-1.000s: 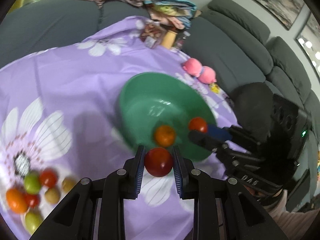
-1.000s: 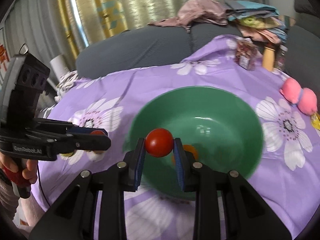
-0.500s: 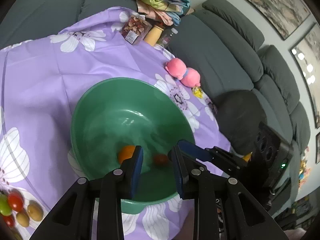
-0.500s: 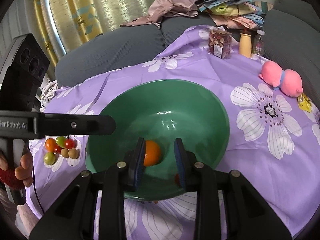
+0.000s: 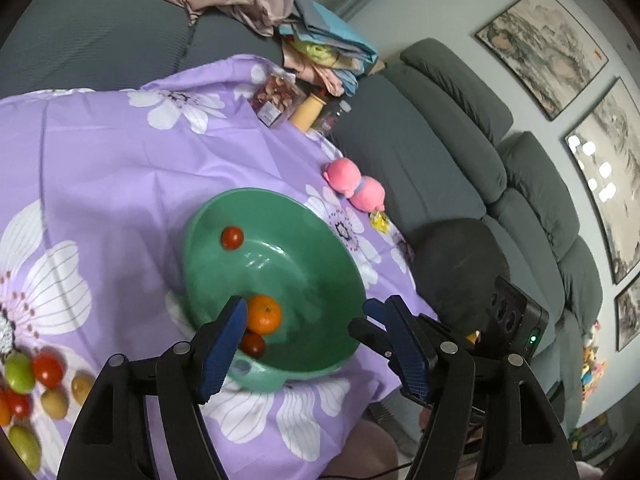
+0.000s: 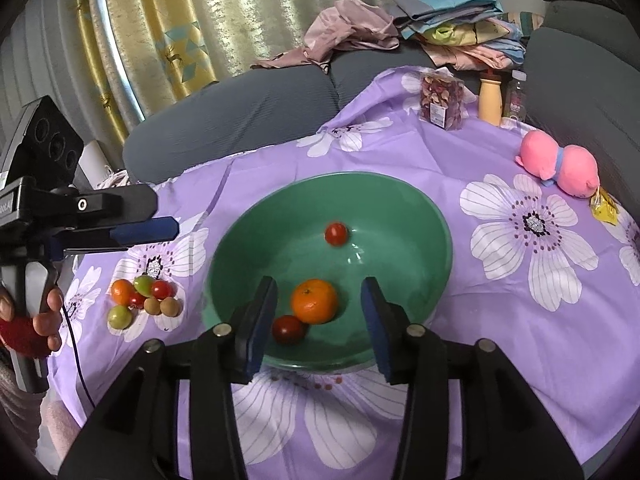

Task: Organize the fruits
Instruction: 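Move both tools back toward the remaining fruit cluster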

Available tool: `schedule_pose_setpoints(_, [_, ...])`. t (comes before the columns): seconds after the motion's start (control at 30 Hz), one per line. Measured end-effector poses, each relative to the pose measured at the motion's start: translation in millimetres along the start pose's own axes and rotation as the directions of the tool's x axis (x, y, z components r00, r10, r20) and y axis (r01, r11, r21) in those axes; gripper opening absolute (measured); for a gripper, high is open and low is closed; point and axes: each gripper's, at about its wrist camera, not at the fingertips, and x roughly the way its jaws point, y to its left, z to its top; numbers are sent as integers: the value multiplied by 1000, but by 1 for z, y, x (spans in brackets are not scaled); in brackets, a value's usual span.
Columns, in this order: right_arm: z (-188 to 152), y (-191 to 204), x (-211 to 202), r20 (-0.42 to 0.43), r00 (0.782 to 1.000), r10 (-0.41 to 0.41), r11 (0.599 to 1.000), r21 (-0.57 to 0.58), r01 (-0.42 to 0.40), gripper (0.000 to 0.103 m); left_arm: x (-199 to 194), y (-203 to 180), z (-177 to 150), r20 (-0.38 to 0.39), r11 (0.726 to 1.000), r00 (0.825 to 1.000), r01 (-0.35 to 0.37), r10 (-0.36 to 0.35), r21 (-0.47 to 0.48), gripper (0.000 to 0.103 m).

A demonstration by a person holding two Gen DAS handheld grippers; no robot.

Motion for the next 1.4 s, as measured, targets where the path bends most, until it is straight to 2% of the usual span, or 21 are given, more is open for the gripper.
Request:
schedule_pose_setpoints(0.23, [-3,12,-7,-12,1000,8,1000,-15,-8,45,-27,12,-15,29,999,998,-51,51,-3,70])
schedule_pose_setpoints(0.37, [-7,20,-7,-26,999,25,999,-23,-25,46,-50,29,-28,55,990,988,-141,142,-14,70])
schedule_pose_setpoints(0.47, [-10,28,-7,-33,998,53,998,-30,-54,46,-72,45,-40,66,973,971,-229,231,-42,70])
schedule_pose_setpoints(0.57, [-14,35,-9,-33,992,122,991,-48,-124,47,-95,60,-56,92,933,929,-355,359,-58,70])
schedule_pose_setpoints(0.63, [-18,41,-15,-32,983,180,979,-90,-182,48,-109,65,-70,108,893,887,-447,449,-43,70])
schedule_pose_setpoints(0.7, [-26,50,-22,-44,973,227,960,-159,-231,53,-120,67,-86,114,863,856,-505,503,-17,70])
schedule_pose_setpoints(0.73, [-29,54,-24,-48,968,245,951,-182,-250,53,-123,69,-95,108,852,847,-523,521,-8,70])
schedule_pose_setpoints(0.8, [-36,60,-26,-71,956,283,934,-207,-292,53,-126,74,-105,93,842,838,-539,537,-5,70])
schedule_pose_setpoints(0.93, [-40,75,-16,-120,947,298,921,-226,-318,53,-131,89,-116,73,849,846,-526,528,-46,70])
schedule_pose_setpoints(1.0, [-41,89,-6,-152,935,321,908,-232,-350,53,-132,92,-118,75,851,847,-522,526,-58,70])
schedule_pose_setpoints(1.13, [-46,119,10,-208,920,332,890,-254,-379,53,-133,94,-122,78,861,857,-507,509,-50,70])
schedule_pose_setpoints(1.3, [-55,148,35,-282,899,334,875,-261,-407,53,-125,95,-128,55,842,841,-539,538,7,70])
schedule_pose_setpoints(1.4, [-60,159,49,-316,891,326,874,-259,-412,53,-116,97,-129,31,822,824,-567,566,51,70])
